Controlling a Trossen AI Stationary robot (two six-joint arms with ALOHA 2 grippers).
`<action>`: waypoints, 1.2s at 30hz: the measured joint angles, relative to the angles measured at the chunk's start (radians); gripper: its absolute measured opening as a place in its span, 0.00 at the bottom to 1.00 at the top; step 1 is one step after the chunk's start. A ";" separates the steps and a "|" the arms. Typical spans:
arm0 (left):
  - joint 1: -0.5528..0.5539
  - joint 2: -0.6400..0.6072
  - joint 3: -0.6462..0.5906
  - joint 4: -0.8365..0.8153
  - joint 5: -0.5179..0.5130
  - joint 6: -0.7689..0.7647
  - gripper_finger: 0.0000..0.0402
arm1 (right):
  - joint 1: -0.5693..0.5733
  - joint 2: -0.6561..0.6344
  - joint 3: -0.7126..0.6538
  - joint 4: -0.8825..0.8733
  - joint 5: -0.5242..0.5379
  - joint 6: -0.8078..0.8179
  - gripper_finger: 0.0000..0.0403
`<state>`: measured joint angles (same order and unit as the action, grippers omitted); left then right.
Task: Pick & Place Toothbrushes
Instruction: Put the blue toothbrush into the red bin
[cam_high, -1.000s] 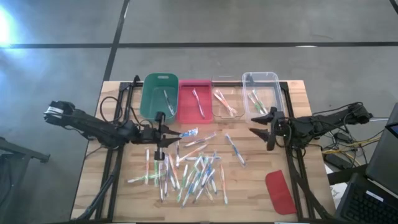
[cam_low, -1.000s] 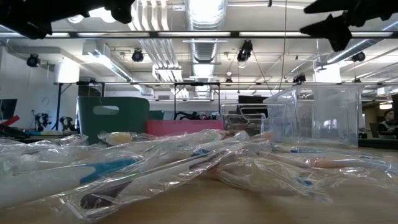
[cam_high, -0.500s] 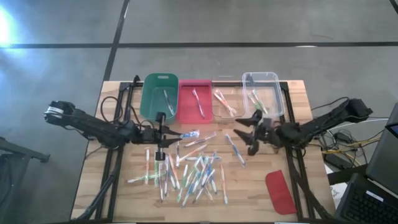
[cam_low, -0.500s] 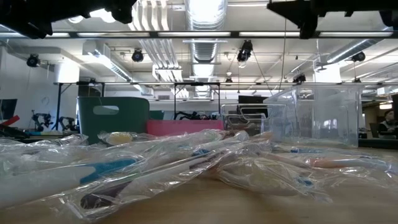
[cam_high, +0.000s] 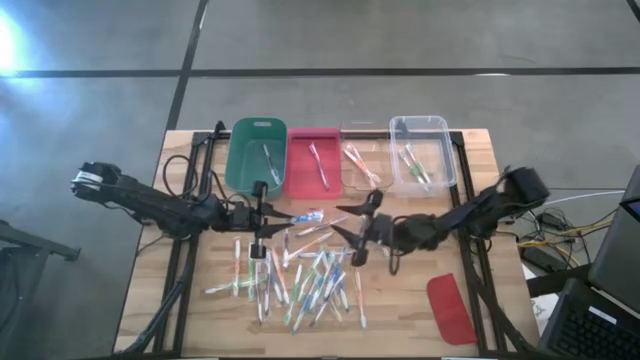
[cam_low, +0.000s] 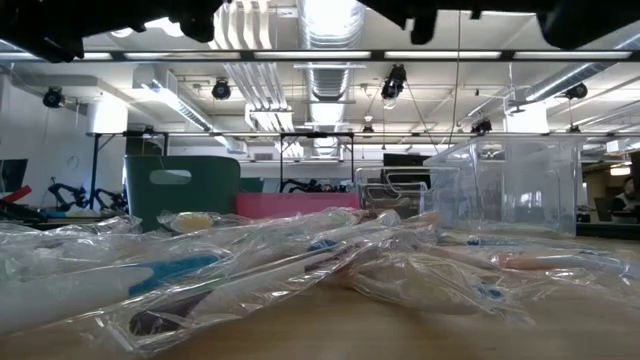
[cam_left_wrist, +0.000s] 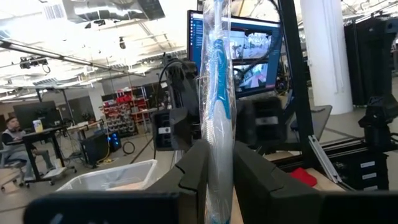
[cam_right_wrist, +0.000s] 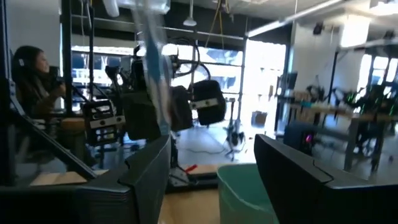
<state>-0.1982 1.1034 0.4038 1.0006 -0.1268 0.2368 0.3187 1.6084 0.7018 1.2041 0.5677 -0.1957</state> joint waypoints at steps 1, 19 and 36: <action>0.000 0.000 0.000 -0.002 0.000 -0.003 0.16 | 0.000 0.029 0.028 0.009 0.000 -0.025 0.54; -0.001 0.000 0.000 -0.007 0.001 -0.010 0.16 | -0.001 0.181 0.335 -0.045 -0.073 -0.087 0.43; -0.001 0.000 0.000 -0.007 0.002 -0.009 0.16 | -0.038 0.181 0.352 -0.090 -0.075 -0.014 0.44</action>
<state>-0.1989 1.1034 0.4038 0.9939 -0.1253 0.2276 0.2803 1.7897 1.0534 1.1138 0.4923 -0.2094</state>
